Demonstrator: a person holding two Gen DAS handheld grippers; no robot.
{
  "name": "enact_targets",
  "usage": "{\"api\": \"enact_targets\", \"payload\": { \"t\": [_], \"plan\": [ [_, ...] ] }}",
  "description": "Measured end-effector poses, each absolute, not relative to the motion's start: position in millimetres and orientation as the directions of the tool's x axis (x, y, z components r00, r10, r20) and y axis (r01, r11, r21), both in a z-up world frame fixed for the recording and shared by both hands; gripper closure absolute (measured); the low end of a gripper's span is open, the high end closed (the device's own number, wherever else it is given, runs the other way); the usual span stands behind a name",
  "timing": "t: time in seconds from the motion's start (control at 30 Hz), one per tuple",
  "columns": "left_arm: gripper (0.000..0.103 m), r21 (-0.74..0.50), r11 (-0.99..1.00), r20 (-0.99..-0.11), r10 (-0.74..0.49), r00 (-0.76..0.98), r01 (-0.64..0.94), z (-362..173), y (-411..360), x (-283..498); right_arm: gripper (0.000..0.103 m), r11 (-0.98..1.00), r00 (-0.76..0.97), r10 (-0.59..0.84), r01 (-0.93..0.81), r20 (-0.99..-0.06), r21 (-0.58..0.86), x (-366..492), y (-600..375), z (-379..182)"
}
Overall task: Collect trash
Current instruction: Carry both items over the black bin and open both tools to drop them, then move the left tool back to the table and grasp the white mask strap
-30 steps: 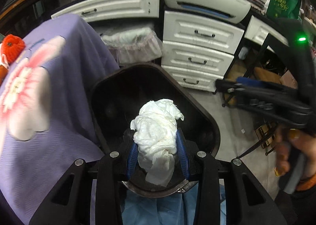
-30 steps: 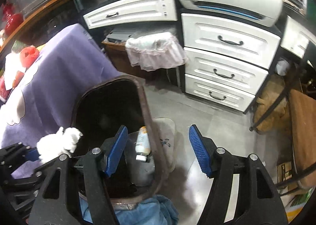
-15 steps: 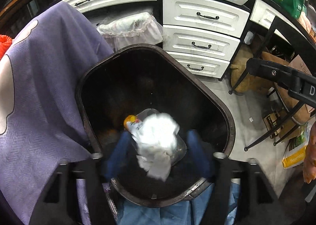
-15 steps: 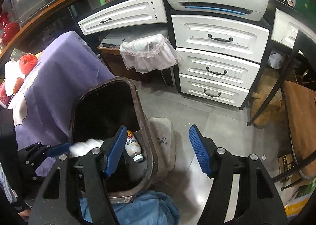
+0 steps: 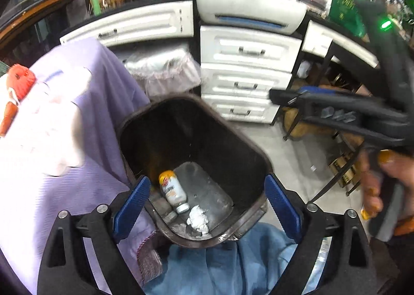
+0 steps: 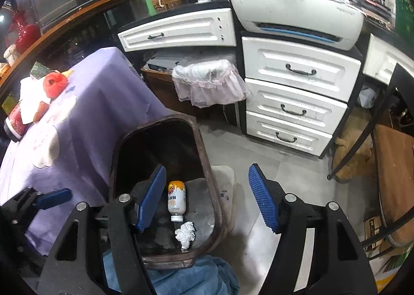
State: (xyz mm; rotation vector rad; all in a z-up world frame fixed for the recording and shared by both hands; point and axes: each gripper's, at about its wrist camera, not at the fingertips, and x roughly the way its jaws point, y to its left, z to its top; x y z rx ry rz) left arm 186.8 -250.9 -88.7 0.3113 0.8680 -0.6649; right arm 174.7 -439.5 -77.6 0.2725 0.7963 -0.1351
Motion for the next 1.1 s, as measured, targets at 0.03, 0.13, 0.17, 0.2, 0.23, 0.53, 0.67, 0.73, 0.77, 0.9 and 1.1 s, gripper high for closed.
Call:
{"api": "enact_targets", "payload": {
  "t": [0.03,0.13,0.17,0.2,0.23,0.53,0.67,0.73,0.77,0.9,1.1],
  "plan": [
    [0.012,-0.012,0.758,-0.774,-0.420,0.474,0.652,-82,-246,183,0.032,0.958,0.697,-0.014,0.214,-0.717,0.190,175,-437,-75],
    [0.010,-0.017,0.760,-0.737,-0.449,0.506,0.650,-60,-233,176,0.031,0.964,0.712,-0.001,0.187,-0.702,0.188,176,-426,-65],
    [0.010,-0.015,0.766,-0.725,-0.451,0.520,0.643,-53,-227,174,0.031,0.966,0.717,0.007,0.174,-0.697,0.189,177,-421,-61],
    [0.009,-0.015,0.769,-0.719,-0.452,0.528,0.639,-48,-223,173,0.030,0.968,0.718,0.012,0.166,-0.695,0.188,178,-418,-59],
    [0.009,-0.013,0.774,-0.711,-0.452,0.539,0.633,-43,-218,171,0.030,0.970,0.721,0.019,0.154,-0.693,0.187,179,-413,-56],
    [0.007,0.038,0.836,-0.652,-0.395,0.647,0.548,-9,-164,175,0.026,0.984,0.742,0.086,0.039,-0.665,0.172,192,-370,-31],
    [0.007,0.053,0.871,-0.639,-0.346,0.687,0.489,1,-133,181,0.026,0.986,0.745,0.130,-0.027,-0.654,0.166,199,-344,-21],
    [0.007,0.052,0.890,-0.639,-0.320,0.700,0.454,3,-117,186,0.026,0.984,0.744,0.152,-0.055,-0.651,0.168,202,-331,-16],
    [0.007,0.049,0.897,-0.640,-0.310,0.703,0.440,4,-109,188,0.026,0.983,0.743,0.166,-0.074,-0.648,0.166,204,-323,-13],
    [0.007,0.004,0.937,-0.644,-0.265,0.718,0.350,5,-66,201,0.026,0.978,0.742,0.206,-0.139,-0.638,0.154,212,-296,-4],
    [0.009,-0.047,0.968,-0.637,-0.219,0.739,0.246,7,-15,224,0.025,0.963,0.734,0.269,-0.228,-0.624,0.147,226,-259,8]
  ]
}}
